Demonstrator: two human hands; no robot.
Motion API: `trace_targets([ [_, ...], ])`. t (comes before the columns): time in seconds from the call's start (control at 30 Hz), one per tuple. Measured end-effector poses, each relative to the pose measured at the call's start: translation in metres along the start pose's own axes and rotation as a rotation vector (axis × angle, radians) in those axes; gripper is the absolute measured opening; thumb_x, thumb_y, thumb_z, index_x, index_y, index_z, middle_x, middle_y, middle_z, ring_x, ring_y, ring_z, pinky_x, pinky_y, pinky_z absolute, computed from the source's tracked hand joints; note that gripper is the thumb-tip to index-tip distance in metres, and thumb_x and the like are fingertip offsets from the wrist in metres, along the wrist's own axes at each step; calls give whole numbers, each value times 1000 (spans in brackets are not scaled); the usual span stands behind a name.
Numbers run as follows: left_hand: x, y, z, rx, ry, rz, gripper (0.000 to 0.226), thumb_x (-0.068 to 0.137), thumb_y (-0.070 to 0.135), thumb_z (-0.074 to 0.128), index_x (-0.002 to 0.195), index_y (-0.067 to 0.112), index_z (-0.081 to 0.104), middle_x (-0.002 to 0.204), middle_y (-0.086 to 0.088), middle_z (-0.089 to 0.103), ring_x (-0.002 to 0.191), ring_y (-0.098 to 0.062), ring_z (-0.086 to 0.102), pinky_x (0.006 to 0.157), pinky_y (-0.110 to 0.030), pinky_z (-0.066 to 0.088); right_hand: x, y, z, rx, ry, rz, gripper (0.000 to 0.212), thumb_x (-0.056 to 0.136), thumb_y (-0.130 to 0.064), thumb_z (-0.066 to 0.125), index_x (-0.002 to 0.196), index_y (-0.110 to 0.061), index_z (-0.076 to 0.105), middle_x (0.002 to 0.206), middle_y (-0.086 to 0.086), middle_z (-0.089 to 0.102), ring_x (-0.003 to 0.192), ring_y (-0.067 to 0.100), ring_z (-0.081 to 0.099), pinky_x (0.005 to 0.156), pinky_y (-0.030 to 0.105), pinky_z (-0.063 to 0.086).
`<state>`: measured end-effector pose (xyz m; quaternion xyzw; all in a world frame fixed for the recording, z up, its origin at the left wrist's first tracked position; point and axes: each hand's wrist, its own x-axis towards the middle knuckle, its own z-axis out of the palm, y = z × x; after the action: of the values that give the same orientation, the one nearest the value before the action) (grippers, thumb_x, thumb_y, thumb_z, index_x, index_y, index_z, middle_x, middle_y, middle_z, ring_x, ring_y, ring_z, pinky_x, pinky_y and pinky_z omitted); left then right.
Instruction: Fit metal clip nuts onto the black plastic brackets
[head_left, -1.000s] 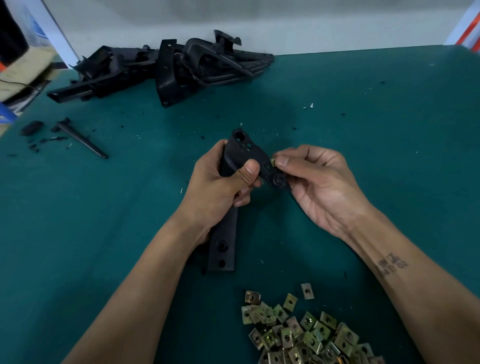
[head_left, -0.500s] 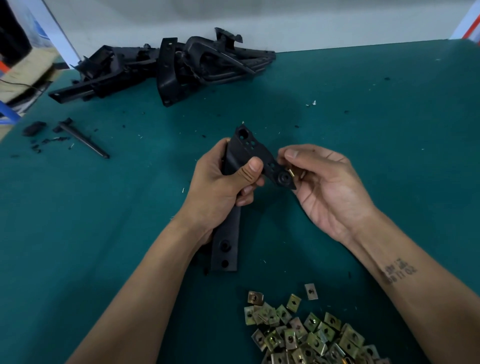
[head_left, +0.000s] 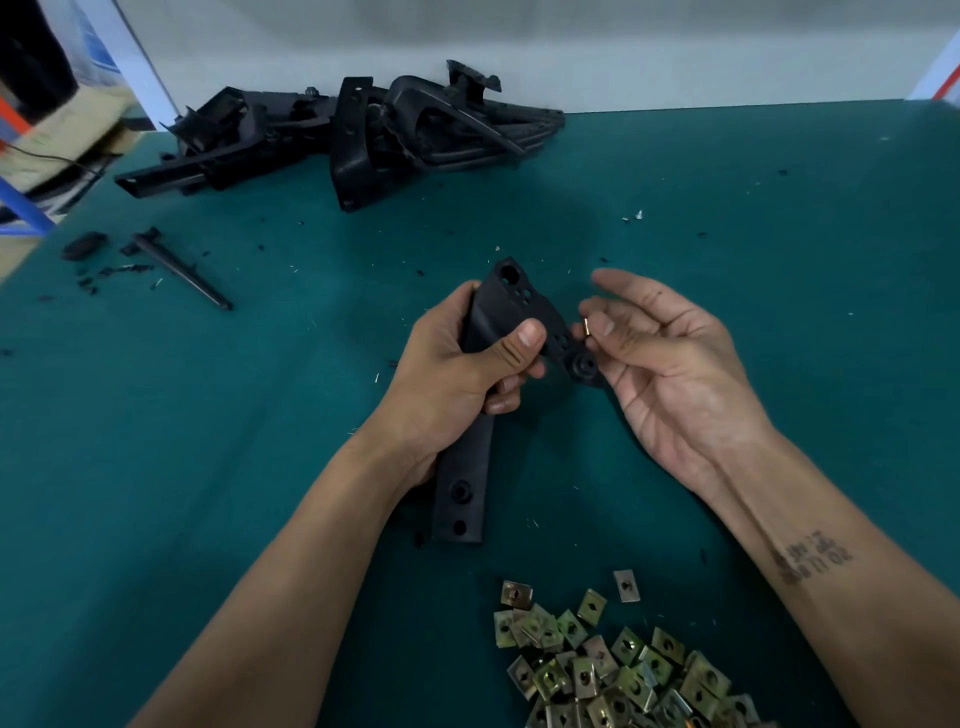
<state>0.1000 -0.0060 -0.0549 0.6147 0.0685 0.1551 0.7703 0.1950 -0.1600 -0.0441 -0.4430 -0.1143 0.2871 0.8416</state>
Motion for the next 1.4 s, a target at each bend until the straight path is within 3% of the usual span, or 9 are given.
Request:
trace_targets([
  [0.23, 0, 1, 0, -3, -33, 0, 30, 88, 23, 71, 101, 5, 50, 70, -7, 59, 50, -9, 47, 44, -21, 38, -3, -5, 2, -30, -46, 3, 33, 75, 7, 67, 107, -2, 69, 89, 11, 76, 79, 16, 73, 73, 21, 57],
  [0.4, 0, 1, 1, -5, -28, -11, 25, 90, 19, 68, 102, 6, 50, 68, -6, 60, 49, -9, 44, 43, -21, 37, -4, -6, 4, -52, -59, 10, 35, 78, 8, 61, 111, -4, 68, 91, 7, 74, 82, 13, 70, 74, 28, 58],
  [0.57, 0, 1, 1, -5, -33, -16, 23, 90, 17, 67, 100, 6, 49, 68, -6, 59, 48, -9, 43, 43, -21, 36, -2, -8, 3, -25, 46, -24, 37, 86, 24, 48, 107, 0, 67, 85, 9, 72, 84, 23, 75, 72, 21, 58],
  [0.7, -1, 2, 1, -3, -41, -16, 24, 90, 18, 68, 99, 6, 50, 68, -7, 59, 48, -10, 42, 43, -21, 37, -1, -12, 3, 11, 55, 23, 43, 86, 22, 50, 122, 1, 60, 94, 19, 75, 83, 30, 76, 71, 20, 59],
  [0.83, -1, 2, 1, -6, -46, -17, 24, 90, 18, 67, 101, 6, 50, 69, -8, 59, 49, -10, 42, 44, -21, 37, 1, -13, 0, 97, 76, 96, 42, 86, 21, 48, 126, 7, 55, 90, 23, 74, 90, 34, 76, 72, 18, 59],
  [0.97, -1, 3, 1, -6, -49, -15, 23, 90, 17, 67, 99, 6, 49, 68, -7, 59, 49, -11, 41, 43, -22, 37, -1, -14, 1, 166, 17, 136, 39, 78, 10, 59, 117, 4, 61, 95, 19, 76, 99, 33, 75, 73, 19, 59],
  [1.17, -1, 3, 0, 1, -70, -30, 23, 90, 18, 68, 99, 6, 50, 70, -9, 60, 49, -12, 42, 44, -22, 37, -2, -17, 0, -142, -15, 5, 29, 77, 3, 66, 106, 1, 66, 91, 19, 77, 78, 23, 76, 70, 21, 59],
  [1.4, -1, 4, 1, 7, -69, -32, 24, 89, 16, 66, 101, 6, 48, 68, -8, 59, 48, -12, 40, 43, -22, 36, -2, -25, -7, -179, -48, 47, 17, 73, 2, 70, 86, -2, 80, 91, 19, 77, 81, 25, 77, 72, 19, 58],
])
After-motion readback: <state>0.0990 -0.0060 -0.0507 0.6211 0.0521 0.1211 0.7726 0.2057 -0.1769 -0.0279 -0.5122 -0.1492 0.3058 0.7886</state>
